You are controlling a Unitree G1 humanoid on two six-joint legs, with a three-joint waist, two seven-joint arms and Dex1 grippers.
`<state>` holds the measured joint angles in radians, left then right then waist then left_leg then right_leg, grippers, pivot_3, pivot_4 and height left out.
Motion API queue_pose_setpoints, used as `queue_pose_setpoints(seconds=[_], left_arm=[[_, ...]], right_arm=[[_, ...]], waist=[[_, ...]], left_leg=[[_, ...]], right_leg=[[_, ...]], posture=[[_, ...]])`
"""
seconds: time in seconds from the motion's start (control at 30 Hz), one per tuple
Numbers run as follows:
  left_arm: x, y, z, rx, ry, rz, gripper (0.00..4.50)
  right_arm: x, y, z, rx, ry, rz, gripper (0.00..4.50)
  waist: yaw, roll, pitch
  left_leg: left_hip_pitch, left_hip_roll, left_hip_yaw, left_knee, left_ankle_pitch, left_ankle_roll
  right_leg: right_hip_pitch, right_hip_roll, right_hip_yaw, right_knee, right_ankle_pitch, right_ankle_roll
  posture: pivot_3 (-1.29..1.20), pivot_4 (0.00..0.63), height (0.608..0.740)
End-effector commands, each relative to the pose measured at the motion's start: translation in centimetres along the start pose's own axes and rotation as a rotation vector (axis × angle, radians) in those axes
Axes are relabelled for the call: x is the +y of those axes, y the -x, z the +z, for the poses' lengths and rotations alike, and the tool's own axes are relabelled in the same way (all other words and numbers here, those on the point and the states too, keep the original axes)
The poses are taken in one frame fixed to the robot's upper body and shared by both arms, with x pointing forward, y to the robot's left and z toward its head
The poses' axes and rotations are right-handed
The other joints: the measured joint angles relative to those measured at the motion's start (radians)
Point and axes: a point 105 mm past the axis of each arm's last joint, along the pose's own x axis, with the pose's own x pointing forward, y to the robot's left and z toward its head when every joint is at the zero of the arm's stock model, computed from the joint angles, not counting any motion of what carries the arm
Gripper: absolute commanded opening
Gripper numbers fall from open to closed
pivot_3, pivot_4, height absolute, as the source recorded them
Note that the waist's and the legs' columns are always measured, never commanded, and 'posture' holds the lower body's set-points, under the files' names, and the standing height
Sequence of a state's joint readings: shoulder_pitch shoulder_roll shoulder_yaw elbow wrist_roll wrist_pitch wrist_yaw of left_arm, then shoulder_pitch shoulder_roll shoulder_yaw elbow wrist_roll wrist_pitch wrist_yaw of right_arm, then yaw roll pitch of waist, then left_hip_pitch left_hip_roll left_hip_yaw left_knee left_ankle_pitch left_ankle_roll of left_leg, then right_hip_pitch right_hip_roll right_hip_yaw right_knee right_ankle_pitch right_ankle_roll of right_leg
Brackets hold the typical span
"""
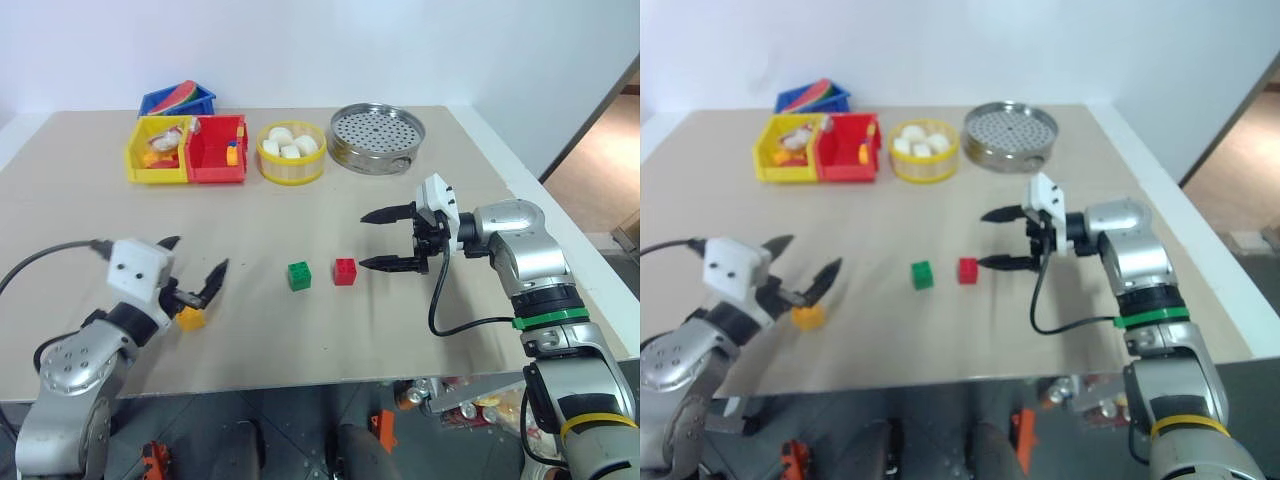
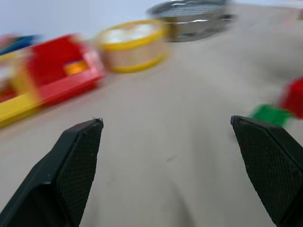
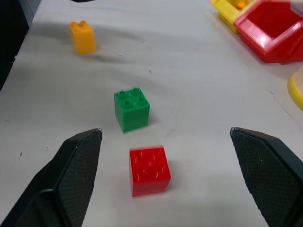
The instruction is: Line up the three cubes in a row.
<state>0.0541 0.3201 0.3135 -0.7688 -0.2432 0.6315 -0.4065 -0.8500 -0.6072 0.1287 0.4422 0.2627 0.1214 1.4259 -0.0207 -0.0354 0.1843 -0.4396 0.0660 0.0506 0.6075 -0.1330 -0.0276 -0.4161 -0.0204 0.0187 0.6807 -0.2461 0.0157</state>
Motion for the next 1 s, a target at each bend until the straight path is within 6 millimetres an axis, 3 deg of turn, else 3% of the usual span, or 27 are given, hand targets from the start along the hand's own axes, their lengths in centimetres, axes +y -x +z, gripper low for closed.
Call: queue_pose_setpoints(seconds=[0.03, 0.2, 0.37, 0.6, 1.0], left_arm=[[0.3, 1.2, 0.8, -0.048, -0.036, 0.086, 4.47], [-0.6, 1.9, -0.4, -0.020, 0.018, 0.140, 4.47], [-2.4, 2.6, -1.5, 0.017, 0.063, 0.082, 4.47], [-1.6, 3.6, -3.3, 0.078, 0.104, 0.162, 4.47], [-1.6, 3.8, -5.2, 0.136, 0.196, 0.239, 4.47]], right_arm=[[-0.4, 0.0, 1.2, -0.003, 0.054, 0.019, 4.50], [-0.5, 0.0, 1.1, 0.010, 0.058, 0.028, 4.50], [-0.4, 0.3, 0.9, 0.019, 0.058, 0.023, 4.50], [-0.4, 0.5, 0.6, 0.026, 0.056, 0.010, 4.50], [-0.1, 0.7, 0.5, 0.020, 0.041, 0.008, 4.50]], waist=[[0.000, 0.000, 0.000], [-0.001, 0.000, 0.000], [-0.001, 0.000, 0.000], [-0.001, 0.000, 0.000], [-0.002, 0.000, 0.000]], left_leg=[[0.000, 0.000, 0.000, 0.001, 0.000, 0.000], [0.000, -0.001, 0.002, 0.003, 0.000, 0.000], [-0.001, -0.001, 0.002, 0.003, 0.000, 0.000], [-0.001, 0.000, 0.001, 0.001, 0.000, 0.000], [-0.002, 0.000, 0.001, 0.001, 0.000, 0.000]], right_leg=[[0.000, 0.000, 0.000, 0.000, 0.000, 0.000], [0.001, -0.002, 0.001, 0.000, 0.001, -0.001], [-0.001, -0.001, 0.002, 0.000, 0.001, -0.001], [-0.002, 0.000, 0.002, 0.000, 0.000, -0.002], [-0.003, -0.001, 0.002, 0.000, 0.000, -0.001]], posture=[[0.00, 0.150, 0.740], [0.00, 0.150, 0.740], [0.00, 0.150, 0.740], [0.00, 0.150, 0.740], [0.00, 0.150, 0.740]])
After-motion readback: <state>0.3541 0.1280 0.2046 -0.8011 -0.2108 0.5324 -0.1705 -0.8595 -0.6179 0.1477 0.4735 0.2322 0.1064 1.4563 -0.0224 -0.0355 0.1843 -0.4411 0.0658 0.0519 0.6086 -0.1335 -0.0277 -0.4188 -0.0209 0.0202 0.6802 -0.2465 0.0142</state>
